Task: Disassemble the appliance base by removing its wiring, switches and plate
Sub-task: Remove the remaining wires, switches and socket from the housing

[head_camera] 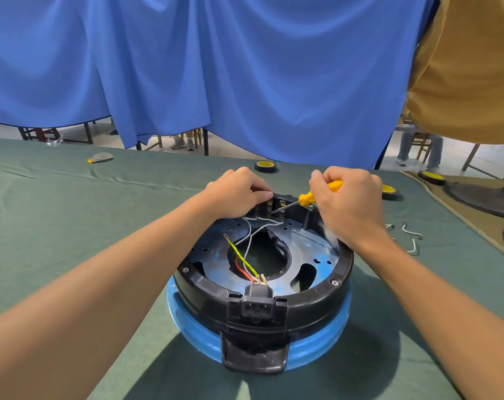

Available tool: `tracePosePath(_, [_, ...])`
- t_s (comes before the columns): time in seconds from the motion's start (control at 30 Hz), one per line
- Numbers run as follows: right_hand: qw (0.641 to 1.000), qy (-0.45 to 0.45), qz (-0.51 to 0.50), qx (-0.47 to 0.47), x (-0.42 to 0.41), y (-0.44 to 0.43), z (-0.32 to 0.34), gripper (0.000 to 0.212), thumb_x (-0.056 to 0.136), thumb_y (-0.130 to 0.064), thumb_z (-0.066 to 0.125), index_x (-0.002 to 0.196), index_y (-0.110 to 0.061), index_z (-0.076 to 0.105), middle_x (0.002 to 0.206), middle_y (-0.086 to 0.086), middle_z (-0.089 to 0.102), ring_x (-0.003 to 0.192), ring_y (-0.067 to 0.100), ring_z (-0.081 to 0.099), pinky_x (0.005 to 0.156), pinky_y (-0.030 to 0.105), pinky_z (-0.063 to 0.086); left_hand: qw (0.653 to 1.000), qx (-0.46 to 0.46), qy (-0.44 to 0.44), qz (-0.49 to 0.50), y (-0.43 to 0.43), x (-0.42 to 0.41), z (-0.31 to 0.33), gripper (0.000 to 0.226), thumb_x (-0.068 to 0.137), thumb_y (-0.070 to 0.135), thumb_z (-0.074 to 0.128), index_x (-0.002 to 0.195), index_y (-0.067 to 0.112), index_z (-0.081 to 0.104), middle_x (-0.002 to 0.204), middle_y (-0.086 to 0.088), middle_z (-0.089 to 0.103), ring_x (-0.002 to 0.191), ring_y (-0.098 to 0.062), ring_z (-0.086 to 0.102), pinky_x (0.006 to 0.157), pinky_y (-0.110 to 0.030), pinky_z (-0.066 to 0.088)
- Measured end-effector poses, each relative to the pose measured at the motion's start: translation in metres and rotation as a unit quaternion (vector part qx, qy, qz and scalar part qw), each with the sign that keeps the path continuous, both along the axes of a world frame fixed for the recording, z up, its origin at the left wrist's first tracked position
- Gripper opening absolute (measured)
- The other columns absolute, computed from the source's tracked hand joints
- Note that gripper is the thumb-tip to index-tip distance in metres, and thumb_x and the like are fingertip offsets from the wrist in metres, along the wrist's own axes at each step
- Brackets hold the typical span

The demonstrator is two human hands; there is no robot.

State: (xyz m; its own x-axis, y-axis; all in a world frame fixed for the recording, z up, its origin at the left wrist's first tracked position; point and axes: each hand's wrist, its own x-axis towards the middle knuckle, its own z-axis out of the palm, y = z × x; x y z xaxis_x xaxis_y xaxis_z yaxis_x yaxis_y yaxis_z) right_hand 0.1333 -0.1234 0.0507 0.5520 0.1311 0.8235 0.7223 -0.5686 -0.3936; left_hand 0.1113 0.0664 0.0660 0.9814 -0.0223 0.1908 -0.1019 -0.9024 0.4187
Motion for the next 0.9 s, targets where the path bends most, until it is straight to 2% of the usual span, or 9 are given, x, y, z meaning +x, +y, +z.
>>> tracePosePath(0.17, [0.999, -0.011, 0.011, -0.033, -0.003, 0.001, 0.003, 0.045, 0.095, -0.026, 0.056, 0.056, -0.005, 0.055, 0.046, 0.007, 0.049, 0.050, 0.030, 0.047, 0.052, 0.038, 0.041, 1.000, -0.007, 0.004, 0.001, -0.001, 0.000, 0.001, 0.027, 0.099, 0.035, 0.052, 0.118, 0.029, 0.069, 0.101, 0.004, 0.070, 0.100, -0.020, 0.060, 0.093, -0.046, 0.048])
tracePosePath(0.3, [0.996, -0.001, 0.007, -0.087, -0.003, 0.006, 0.013, 0.041, 0.094, -0.030, 0.054, 0.060, -0.008, 0.060, 0.053, 0.009, 0.054, 0.059, 0.033, 0.053, 0.056, 0.044, 0.048, 1.000, -0.008, 0.005, 0.002, -0.002, -0.001, 0.001, 0.027, 0.099, 0.035, 0.051, 0.119, 0.030, 0.068, 0.090, 0.008, 0.065, 0.094, -0.020, 0.059, 0.091, -0.046, 0.049])
tracePosePath(0.4, [0.994, 0.037, -0.018, -0.102, 0.003, 0.013, 0.029, 0.041, 0.087, -0.026, 0.057, 0.050, -0.013, 0.048, 0.046, 0.003, 0.041, 0.058, 0.030, 0.042, 0.051, 0.033, 0.036, 1.000, -0.009, 0.007, 0.007, -0.002, -0.002, 0.002, 0.027, 0.099, 0.035, 0.051, 0.119, 0.030, 0.068, 0.087, 0.008, 0.063, 0.094, -0.020, 0.057, 0.092, -0.047, 0.048])
tracePosePath(0.47, [0.990, 0.081, -0.030, -0.109, 0.012, 0.017, 0.041, 0.039, 0.081, -0.020, 0.057, 0.047, -0.010, 0.040, 0.044, 0.003, 0.031, 0.059, 0.028, 0.032, 0.052, 0.032, 0.031, 1.000, -0.008, 0.012, 0.006, -0.003, -0.003, 0.002, 0.028, 0.099, 0.034, 0.050, 0.120, 0.030, 0.067, 0.096, 0.004, 0.069, 0.099, -0.021, 0.059, 0.093, -0.047, 0.048])
tracePosePath(0.53, [0.983, 0.128, -0.026, -0.127, 0.022, 0.020, 0.052, 0.036, 0.077, -0.016, 0.056, 0.047, -0.011, 0.036, 0.047, 0.006, 0.025, 0.061, 0.027, 0.027, 0.057, 0.034, 0.034, 1.000, -0.008, 0.017, 0.003, -0.004, -0.002, 0.002, 0.028, 0.100, 0.034, 0.049, 0.121, 0.030, 0.067, 0.104, -0.001, 0.071, 0.103, -0.022, 0.061, 0.095, -0.047, 0.048])
tracePosePath(0.63, [0.972, 0.182, -0.013, -0.150, 0.035, 0.020, 0.061, 0.029, 0.075, -0.013, 0.056, 0.051, -0.008, 0.042, 0.050, 0.006, 0.021, 0.063, 0.023, 0.024, 0.060, 0.035, 0.031, 1.000, -0.008, 0.019, 0.004, -0.003, 0.000, 0.001, 0.028, 0.100, 0.034, 0.049, 0.121, 0.031, 0.067, 0.110, 0.000, 0.070, 0.106, -0.022, 0.060, 0.096, -0.047, 0.047])
tracePosePath(0.7, [0.964, 0.214, -0.007, -0.158, 0.042, 0.021, 0.063, 0.031, 0.077, -0.013, 0.056, 0.051, -0.010, 0.039, 0.051, 0.005, 0.020, 0.062, 0.022, 0.023, 0.059, 0.035, 0.026, 1.000, -0.008, 0.017, 0.005, -0.003, 0.001, 0.000, 0.028, 0.100, 0.034, 0.049, 0.121, 0.031, 0.067, 0.112, 0.002, 0.070, 0.107, -0.022, 0.060, 0.096, -0.047, 0.047])
tracePosePath(0.9, [0.955, 0.245, -0.001, -0.165, 0.047, 0.028, 0.068, 0.040, 0.078, -0.011, 0.055, 0.048, -0.015, 0.029, 0.050, 0.003, 0.020, 0.057, 0.019, 0.020, 0.053, 0.031, 0.018, 1.000, -0.007, 0.015, 0.006, -0.003, 0.000, -0.001, 0.028, 0.099, 0.035, 0.050, 0.123, 0.030, 0.066, 0.122, 0.005, 0.066, 0.113, -0.021, 0.057, 0.098, -0.047, 0.045])
